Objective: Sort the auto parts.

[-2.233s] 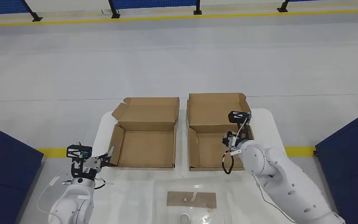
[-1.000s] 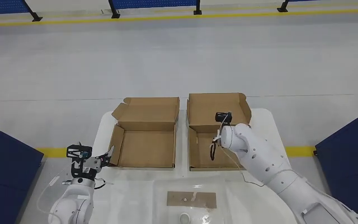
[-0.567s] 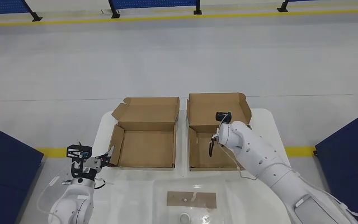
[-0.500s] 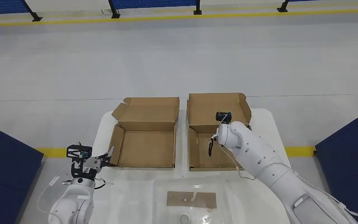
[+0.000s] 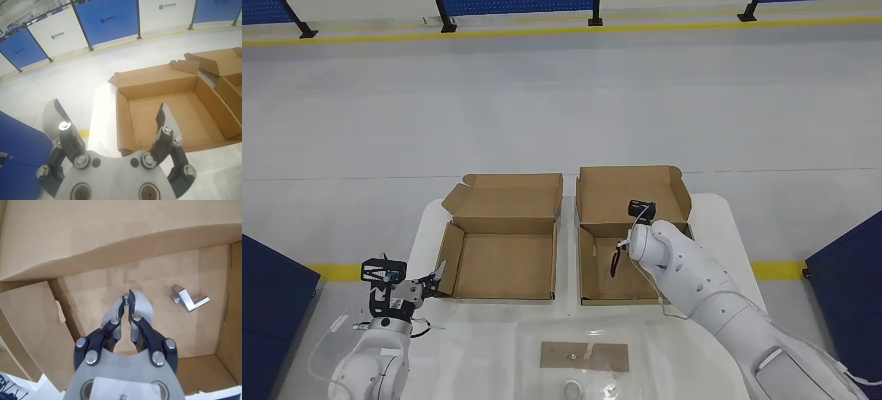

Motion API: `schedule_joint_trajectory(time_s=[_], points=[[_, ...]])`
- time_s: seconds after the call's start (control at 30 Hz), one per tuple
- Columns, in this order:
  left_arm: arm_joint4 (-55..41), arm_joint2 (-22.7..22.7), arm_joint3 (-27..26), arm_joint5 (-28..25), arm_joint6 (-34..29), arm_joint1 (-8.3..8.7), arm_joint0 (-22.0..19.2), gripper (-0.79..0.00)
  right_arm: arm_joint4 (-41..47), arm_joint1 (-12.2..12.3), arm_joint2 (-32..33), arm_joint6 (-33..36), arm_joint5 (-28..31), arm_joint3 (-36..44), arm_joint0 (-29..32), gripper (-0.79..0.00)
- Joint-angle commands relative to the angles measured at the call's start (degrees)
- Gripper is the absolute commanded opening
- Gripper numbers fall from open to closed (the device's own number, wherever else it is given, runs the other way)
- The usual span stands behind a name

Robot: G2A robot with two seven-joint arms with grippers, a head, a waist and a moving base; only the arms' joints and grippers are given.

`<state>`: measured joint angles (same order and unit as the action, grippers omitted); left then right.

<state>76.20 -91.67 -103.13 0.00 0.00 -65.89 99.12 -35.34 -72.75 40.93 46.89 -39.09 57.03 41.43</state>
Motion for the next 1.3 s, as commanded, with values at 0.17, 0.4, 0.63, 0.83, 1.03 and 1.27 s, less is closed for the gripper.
schedule_joint_trajectory(time_s=[0.17,0.4,0.63,0.83,1.03,1.27], points=[[0.00,0.00,0.00,0.00,0.00,0.00,0.00,0.000,0.49,-1.21,-0.33,0.17,0.45,-2.83,-1.01,-0.785],[0.00,0.00,0.00,0.00,0.00,0.00,0.00,0.000,0.46,-2.21,-0.51,0.39,0.92,-5.08,-1.91,-0.563],[0.00,0.00,0.00,0.00,0.00,0.00,0.00,0.000,-0.07,-2.85,-0.26,0.43,1.10,-6.08,-2.29,-0.477],[0.00,0.00,0.00,0.00,0.00,0.00,0.00,0.000,-1.29,-2.83,0.42,0.50,0.78,-4.20,-1.61,-0.446],[0.00,0.00,0.00,0.00,0.00,0.00,0.00,0.000,-4.24,-1.86,1.82,1.92,-0.61,1.01,0.42,-0.268],[0.00,0.00,0.00,0.00,0.00,0.00,0.00,0.000,-9.41,0.58,5.47,5.29,-2.02,11.24,4.89,0.000]])
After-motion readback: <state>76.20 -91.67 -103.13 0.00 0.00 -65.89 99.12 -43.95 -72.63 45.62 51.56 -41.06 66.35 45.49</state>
